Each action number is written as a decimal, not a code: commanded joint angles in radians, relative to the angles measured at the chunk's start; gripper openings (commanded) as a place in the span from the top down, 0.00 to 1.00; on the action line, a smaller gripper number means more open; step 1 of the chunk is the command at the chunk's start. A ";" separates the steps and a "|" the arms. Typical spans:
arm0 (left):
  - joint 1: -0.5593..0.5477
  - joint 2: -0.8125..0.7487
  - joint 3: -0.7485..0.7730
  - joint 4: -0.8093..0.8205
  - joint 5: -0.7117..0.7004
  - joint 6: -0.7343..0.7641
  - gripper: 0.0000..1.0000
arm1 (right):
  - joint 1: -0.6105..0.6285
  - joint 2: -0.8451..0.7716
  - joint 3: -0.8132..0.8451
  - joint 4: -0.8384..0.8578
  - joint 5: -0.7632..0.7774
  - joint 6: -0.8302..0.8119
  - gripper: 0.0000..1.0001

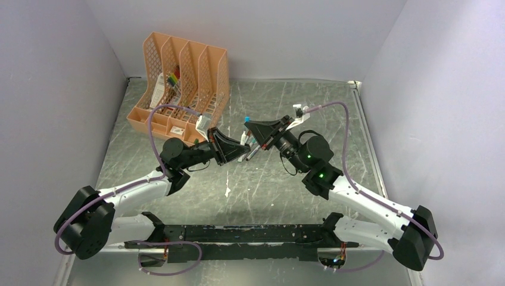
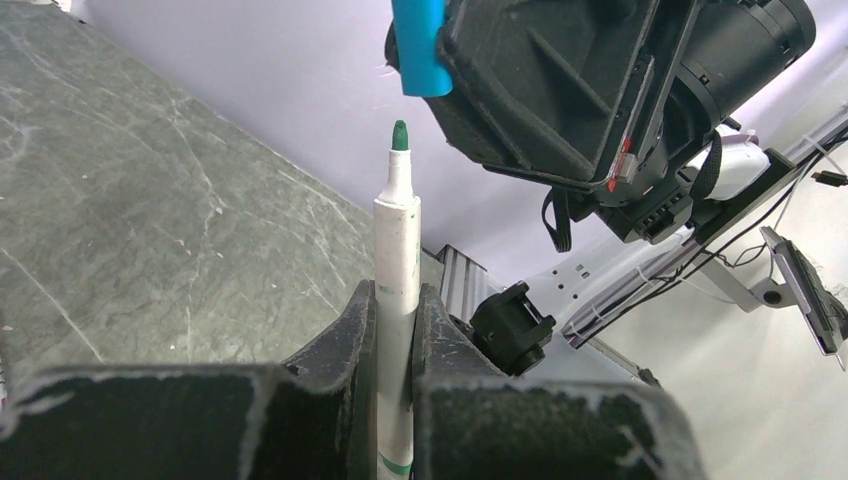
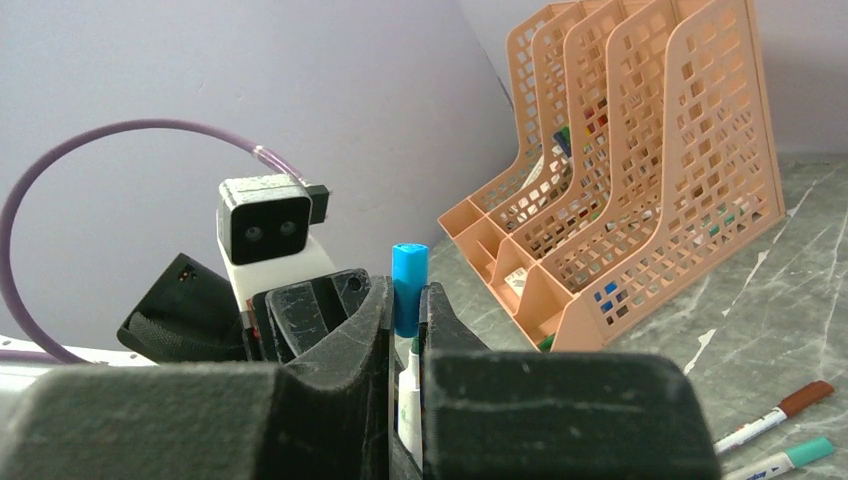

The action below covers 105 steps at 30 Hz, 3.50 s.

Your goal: Insert the pens into the pen caps

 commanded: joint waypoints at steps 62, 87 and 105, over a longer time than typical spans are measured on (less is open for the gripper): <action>-0.009 0.024 0.086 0.030 -0.123 0.102 0.93 | 0.004 -0.025 -0.043 0.033 -0.059 0.004 0.88; -0.005 0.156 0.198 0.163 0.367 0.100 0.93 | -0.020 -0.149 0.139 -0.261 -0.030 -0.166 0.48; 0.000 0.192 0.215 0.256 0.407 0.037 0.93 | -0.045 -0.097 0.157 -0.265 -0.232 -0.130 0.63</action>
